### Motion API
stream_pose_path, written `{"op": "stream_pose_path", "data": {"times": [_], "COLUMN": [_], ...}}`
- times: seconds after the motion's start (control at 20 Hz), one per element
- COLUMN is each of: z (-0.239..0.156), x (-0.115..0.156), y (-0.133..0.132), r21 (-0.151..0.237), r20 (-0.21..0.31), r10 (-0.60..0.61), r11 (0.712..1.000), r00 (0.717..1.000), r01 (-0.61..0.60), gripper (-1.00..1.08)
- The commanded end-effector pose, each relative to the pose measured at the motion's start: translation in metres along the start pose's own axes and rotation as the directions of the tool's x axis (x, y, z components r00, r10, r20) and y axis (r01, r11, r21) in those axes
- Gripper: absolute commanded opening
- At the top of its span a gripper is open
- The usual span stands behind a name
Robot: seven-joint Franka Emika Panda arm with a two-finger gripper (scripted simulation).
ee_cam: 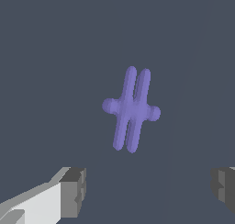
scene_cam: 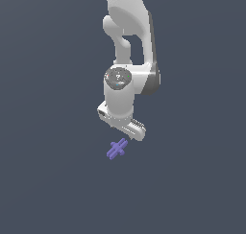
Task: Pick up the object and move it to a goal position.
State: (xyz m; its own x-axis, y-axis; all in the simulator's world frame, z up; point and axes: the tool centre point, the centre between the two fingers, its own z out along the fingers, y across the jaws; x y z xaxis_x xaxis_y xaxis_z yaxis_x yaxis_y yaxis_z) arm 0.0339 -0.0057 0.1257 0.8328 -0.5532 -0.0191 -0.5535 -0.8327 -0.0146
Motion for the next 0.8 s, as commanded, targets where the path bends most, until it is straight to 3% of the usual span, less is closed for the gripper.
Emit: {"op": "stream_pose_path", "data": {"times": [0.0, 0.3, 0.75], "z": [0.006, 0.022, 0.043], "x": [0.005, 0.017, 0.032], "y": [0.000, -0.001, -0.001], "r21": [0.000, -0.002, -0.002], "r20": [-0.001, -0.004, -0.015], "r10": [0.077, 0.254, 0.478], "r11": [0.997, 0.967, 0.878], "r00": [0.997, 0.967, 0.878], "r01": [-0.077, -0.254, -0.478], "gripper": [1.00, 1.00, 1.00]}}
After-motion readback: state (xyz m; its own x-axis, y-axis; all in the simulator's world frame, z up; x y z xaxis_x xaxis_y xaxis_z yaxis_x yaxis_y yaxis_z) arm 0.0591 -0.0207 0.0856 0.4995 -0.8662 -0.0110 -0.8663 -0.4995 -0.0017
